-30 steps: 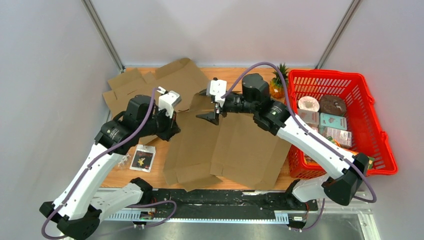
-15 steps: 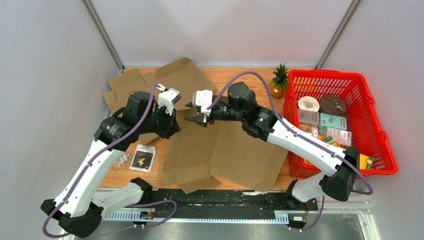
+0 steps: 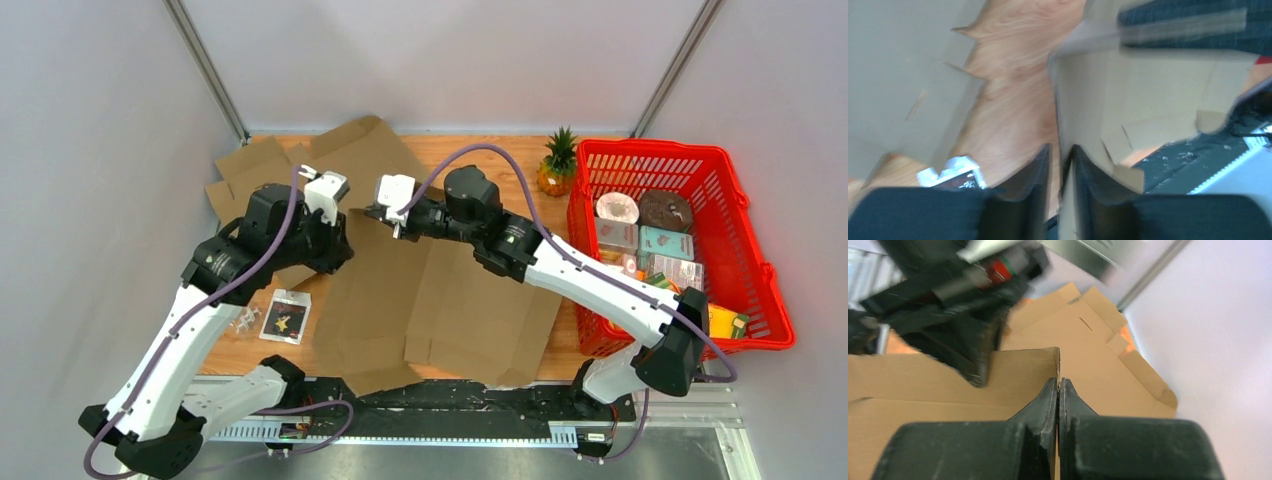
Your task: Fold the paper box
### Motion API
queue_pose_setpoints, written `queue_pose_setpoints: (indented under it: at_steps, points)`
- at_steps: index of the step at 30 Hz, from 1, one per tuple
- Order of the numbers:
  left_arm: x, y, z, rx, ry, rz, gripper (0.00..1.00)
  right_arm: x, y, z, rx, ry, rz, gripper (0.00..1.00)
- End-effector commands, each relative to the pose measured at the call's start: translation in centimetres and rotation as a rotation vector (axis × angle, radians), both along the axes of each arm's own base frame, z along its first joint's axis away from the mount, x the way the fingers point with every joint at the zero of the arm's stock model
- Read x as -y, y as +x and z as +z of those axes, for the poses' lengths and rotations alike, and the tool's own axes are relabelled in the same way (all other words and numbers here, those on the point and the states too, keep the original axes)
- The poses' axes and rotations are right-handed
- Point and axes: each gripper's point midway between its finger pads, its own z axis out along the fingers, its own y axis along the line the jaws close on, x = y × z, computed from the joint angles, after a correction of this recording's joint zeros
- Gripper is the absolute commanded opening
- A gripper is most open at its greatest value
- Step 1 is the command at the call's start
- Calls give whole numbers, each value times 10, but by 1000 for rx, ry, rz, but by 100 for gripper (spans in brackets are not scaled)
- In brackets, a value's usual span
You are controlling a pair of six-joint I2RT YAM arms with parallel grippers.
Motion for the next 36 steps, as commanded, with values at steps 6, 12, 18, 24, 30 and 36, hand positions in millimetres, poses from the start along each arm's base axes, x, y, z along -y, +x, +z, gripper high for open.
queue_pose_setpoints:
  at_steps: [6,12,18,24,30,36]
  points:
    - [-90,-15,21,277,-108,493,72,29,68,57,-110,173,-345,0]
    - [-99,-20,-2,234,-91,556,71,64,96,63,-237,289,-482,0]
    - [-75,-16,-2,193,-158,482,68,77,107,61,-277,330,-505,0]
    - [-73,-4,-7,196,-168,518,51,84,106,63,-277,348,-514,0]
    - [-72,19,8,283,-134,522,9,89,98,65,-259,356,-499,0]
    - [-69,33,6,348,45,385,0,92,77,32,-166,22,-388,80]
